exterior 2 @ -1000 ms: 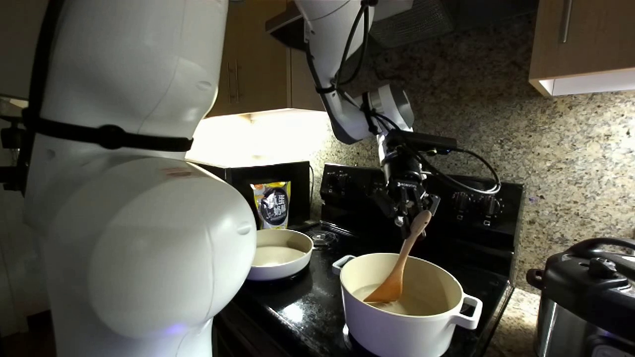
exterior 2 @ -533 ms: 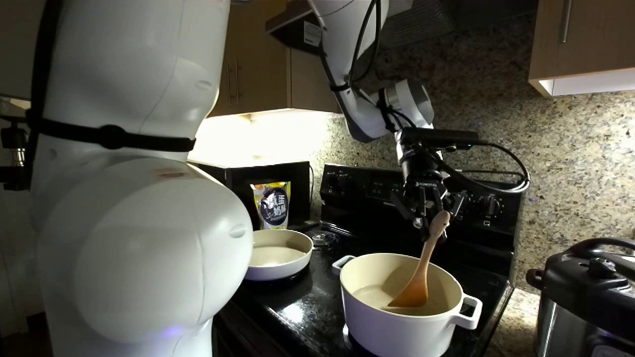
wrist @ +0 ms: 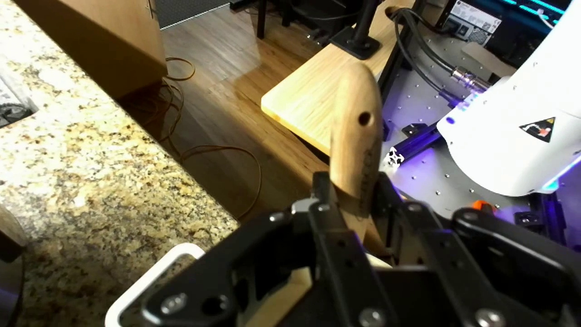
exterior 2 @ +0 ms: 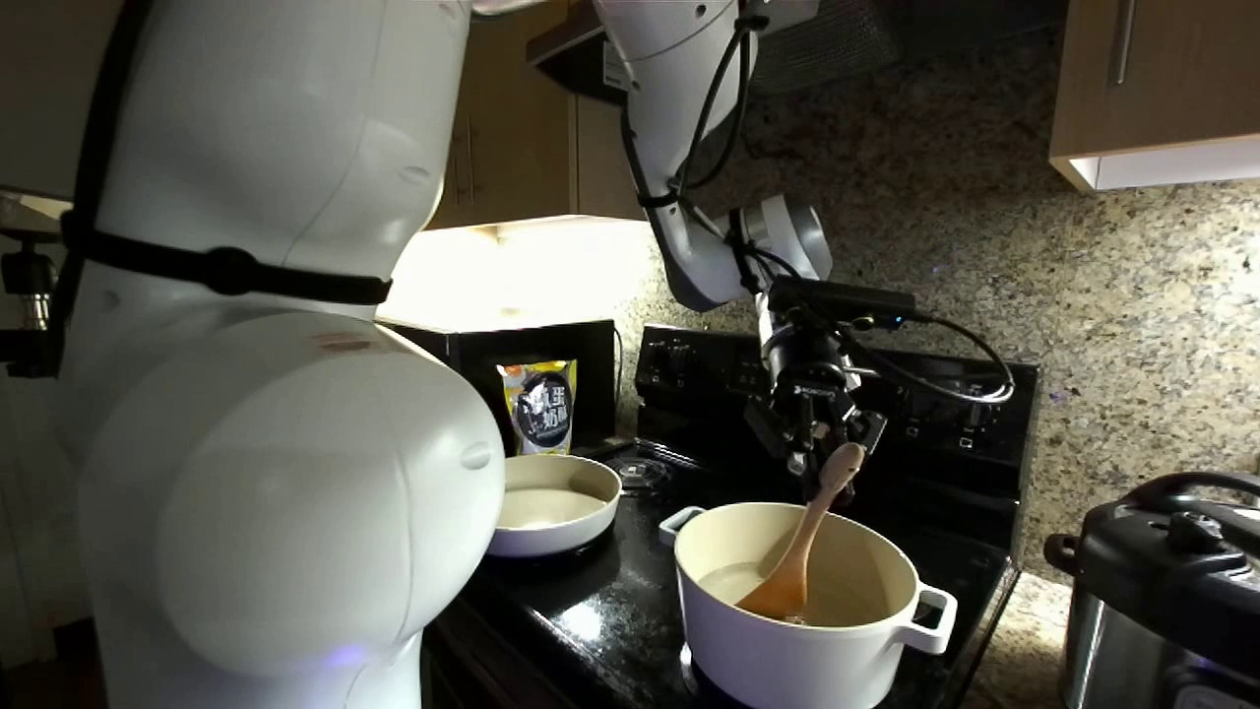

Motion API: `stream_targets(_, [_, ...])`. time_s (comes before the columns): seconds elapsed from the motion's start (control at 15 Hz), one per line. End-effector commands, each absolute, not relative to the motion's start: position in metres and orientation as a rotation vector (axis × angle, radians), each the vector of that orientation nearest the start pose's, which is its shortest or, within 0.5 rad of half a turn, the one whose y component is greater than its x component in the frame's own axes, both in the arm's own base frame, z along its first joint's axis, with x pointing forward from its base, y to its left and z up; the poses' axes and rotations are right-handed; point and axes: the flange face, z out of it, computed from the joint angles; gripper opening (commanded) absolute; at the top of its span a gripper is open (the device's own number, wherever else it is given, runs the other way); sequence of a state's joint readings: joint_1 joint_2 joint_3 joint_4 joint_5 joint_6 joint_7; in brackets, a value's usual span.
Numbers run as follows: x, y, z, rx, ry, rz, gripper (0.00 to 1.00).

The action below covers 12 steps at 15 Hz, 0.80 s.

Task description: Use the wooden spoon to stir the liquid in the white pot.

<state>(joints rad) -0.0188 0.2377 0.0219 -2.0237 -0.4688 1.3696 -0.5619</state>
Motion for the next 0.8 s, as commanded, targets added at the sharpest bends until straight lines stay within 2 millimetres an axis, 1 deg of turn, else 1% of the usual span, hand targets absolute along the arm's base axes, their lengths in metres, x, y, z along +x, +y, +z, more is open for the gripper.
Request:
stream_targets(0.0, [0.497, -0.028, 0.310, -2.764, -1.039, 1.551, 0.09])
stream_targets(0.13, [0.509, -0.017, 0.317, -2.810, -0.981, 1.465, 0.09])
stream_targets(0.27, [0.518, -0.015, 0.326, -2.843, -0.922, 1.401, 0.09])
stream_targets(0.4, [0.521, -0.020, 0.333, -2.868, -0.867, 1.373, 0.09])
stream_targets(0.53, [0.521, -0.029, 0.337, -2.901, -0.795, 1.391, 0.09])
stream_targets(0.73, [0.513, -0.046, 0.336, -2.929, -0.693, 1.448, 0.09])
